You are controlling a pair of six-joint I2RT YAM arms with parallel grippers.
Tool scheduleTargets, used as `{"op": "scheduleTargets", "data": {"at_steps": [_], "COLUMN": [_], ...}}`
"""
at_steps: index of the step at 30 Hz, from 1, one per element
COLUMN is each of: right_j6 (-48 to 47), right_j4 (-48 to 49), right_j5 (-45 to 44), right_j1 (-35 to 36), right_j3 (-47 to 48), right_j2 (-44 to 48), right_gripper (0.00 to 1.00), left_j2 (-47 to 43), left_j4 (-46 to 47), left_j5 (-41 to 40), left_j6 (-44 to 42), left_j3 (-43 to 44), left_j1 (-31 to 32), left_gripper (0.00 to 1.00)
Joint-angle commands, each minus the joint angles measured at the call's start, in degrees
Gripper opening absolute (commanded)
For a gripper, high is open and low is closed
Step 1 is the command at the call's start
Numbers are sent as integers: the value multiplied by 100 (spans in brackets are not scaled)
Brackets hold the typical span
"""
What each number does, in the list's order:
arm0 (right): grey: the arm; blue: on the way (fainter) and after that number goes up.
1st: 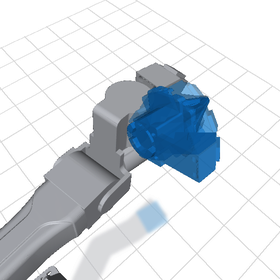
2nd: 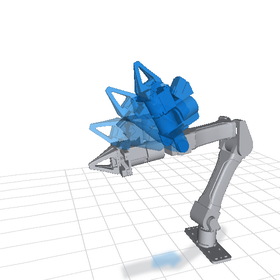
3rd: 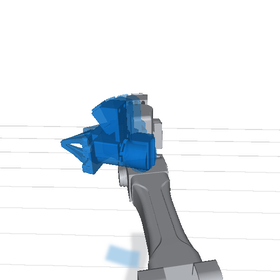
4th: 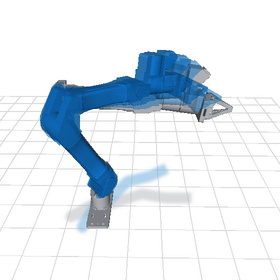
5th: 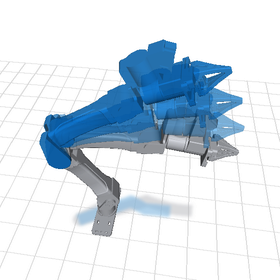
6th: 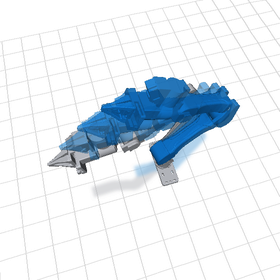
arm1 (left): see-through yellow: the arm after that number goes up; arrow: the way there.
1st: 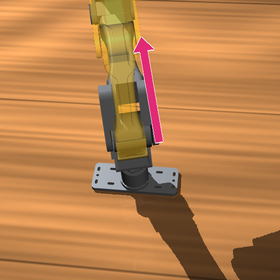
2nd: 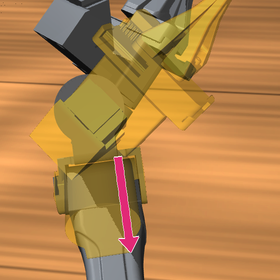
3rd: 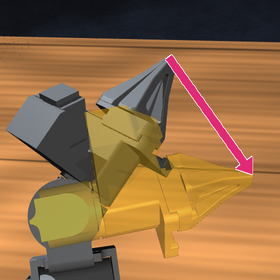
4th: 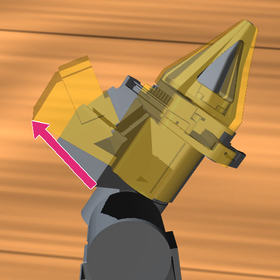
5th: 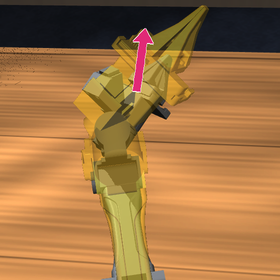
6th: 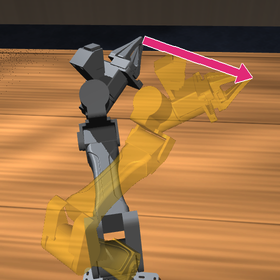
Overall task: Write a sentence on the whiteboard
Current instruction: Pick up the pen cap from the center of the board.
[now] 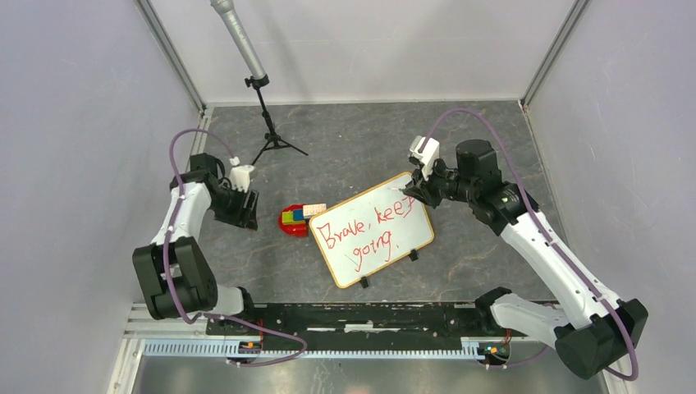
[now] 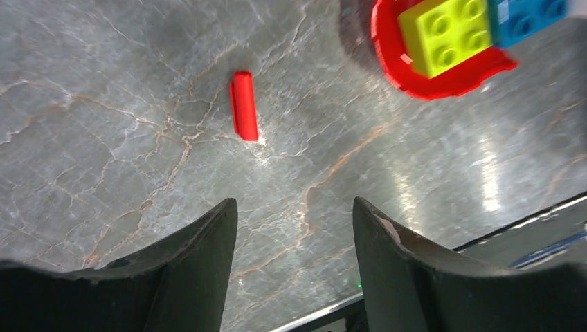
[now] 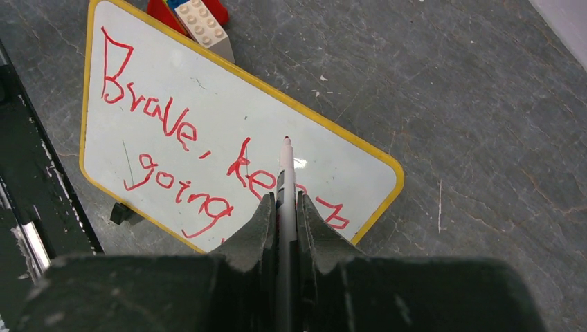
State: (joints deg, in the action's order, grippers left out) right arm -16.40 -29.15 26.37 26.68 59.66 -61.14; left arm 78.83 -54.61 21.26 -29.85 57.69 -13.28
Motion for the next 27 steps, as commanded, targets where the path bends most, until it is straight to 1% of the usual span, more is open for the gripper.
{"op": "scheduleTargets", "data": {"at_steps": [1,5,8,10,14,20,24,27], "right_j6": [120,137,137,137,131,120,85,72], "right_j4": [216,242,248,251,252,260,238,224], "right_j5": [239,266,261,258,249,244,357,487], "right_j1": [-40,-47,-53,-48,-49,-50,-49,-51], "right_j3": [286,299,339,362,386,425,439,442], "right_j2": [-70,-184,-235,-255,-288,-323,-333,-320], "right_gripper": [0,0,0,0,0,0,0,0], "left_j2": [176,458,663,757,1016,1297,1457,1325], "left_j4": [856,1306,1612,1914,2190,2472,2436,2083], "left_j5": [-562,-714,-826,-1039,-1388,-1597,-1437,-1014], "left_j6": [-583,-546,-433,-384,-355,-274,-221,-207], "left_j3": [-465,-727,-806,-917,-1022,-1029,-872,-678], "left_j1": [96,313,421,520,677,784,788,783], "left_gripper": [67,65,62,59,52,41,24,10]}}
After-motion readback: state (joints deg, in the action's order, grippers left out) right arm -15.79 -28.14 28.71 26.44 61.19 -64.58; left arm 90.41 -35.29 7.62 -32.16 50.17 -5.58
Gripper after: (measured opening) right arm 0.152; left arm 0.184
